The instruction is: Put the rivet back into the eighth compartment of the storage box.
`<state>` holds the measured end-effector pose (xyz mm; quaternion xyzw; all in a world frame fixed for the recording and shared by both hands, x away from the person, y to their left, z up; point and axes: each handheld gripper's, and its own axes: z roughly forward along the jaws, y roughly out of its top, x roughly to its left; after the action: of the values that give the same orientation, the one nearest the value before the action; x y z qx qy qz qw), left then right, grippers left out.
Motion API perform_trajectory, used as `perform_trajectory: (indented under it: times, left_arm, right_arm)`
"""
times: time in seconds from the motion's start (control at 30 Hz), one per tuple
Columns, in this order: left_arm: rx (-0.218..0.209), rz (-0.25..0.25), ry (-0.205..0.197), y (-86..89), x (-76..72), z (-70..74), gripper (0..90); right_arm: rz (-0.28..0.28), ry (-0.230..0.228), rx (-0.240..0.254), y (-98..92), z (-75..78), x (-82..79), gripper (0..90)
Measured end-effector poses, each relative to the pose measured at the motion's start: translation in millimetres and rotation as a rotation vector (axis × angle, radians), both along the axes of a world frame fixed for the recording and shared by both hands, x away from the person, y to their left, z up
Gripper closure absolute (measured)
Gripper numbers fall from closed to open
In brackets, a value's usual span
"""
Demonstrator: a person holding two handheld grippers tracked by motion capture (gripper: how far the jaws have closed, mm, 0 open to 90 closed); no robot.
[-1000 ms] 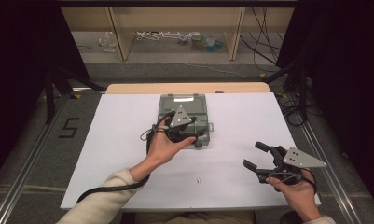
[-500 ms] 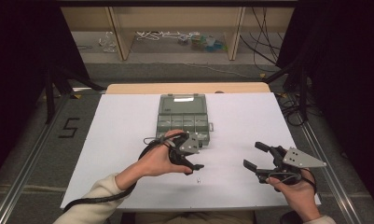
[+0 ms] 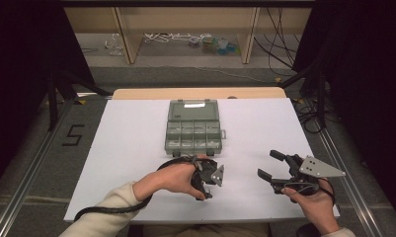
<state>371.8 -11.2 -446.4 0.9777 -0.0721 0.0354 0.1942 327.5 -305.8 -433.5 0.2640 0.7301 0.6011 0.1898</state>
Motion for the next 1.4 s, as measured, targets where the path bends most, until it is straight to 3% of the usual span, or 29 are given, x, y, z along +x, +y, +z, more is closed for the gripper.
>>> perform_trajectory:
  times: [0.27, 0.53, 0.57, 0.7, 0.83, 0.93, 1.4]
  left_arm:
    - [0.042, -0.002, 0.029, -12.4, 4.1, -9.5, 46.6]
    - [0.07, 0.012, 0.075, -12.9, 6.4, -14.1, 55.0]
    - [0.095, -0.011, 0.064, -12.8, 8.3, -12.6, 56.5]
    - [0.08, 0.021, 0.105, -12.8, 6.1, -13.8, 63.3]
    - [0.089, 0.006, 0.116, -12.4, 5.6, -13.3, 71.6]
    - [0.088, 0.009, 0.127, -11.2, 5.1, -13.4, 78.7]
    - [0.059, 0.024, 0.126, -6.0, 5.3, -13.9, 82.0]
  right_arm:
    - [0.002, 0.0, 0.002, -0.1, 0.1, -0.2, 21.4]
    - [0.002, 0.0, 0.0, 0.0, -0.1, -0.1, 21.4]
    - [-0.003, -0.005, 0.011, 0.7, -0.6, 0.0, 21.4]
    - [0.003, 0.001, 0.0, 0.1, 0.0, -0.1, 21.4]
    - [-0.015, -0.019, 0.021, 1.5, -1.2, 0.5, 21.4]
    - [-0.003, -0.006, 0.012, 0.4, -0.7, 0.2, 21.4]
    - [-0.029, -0.035, 0.044, 2.6, -2.3, 1.4, 21.4]
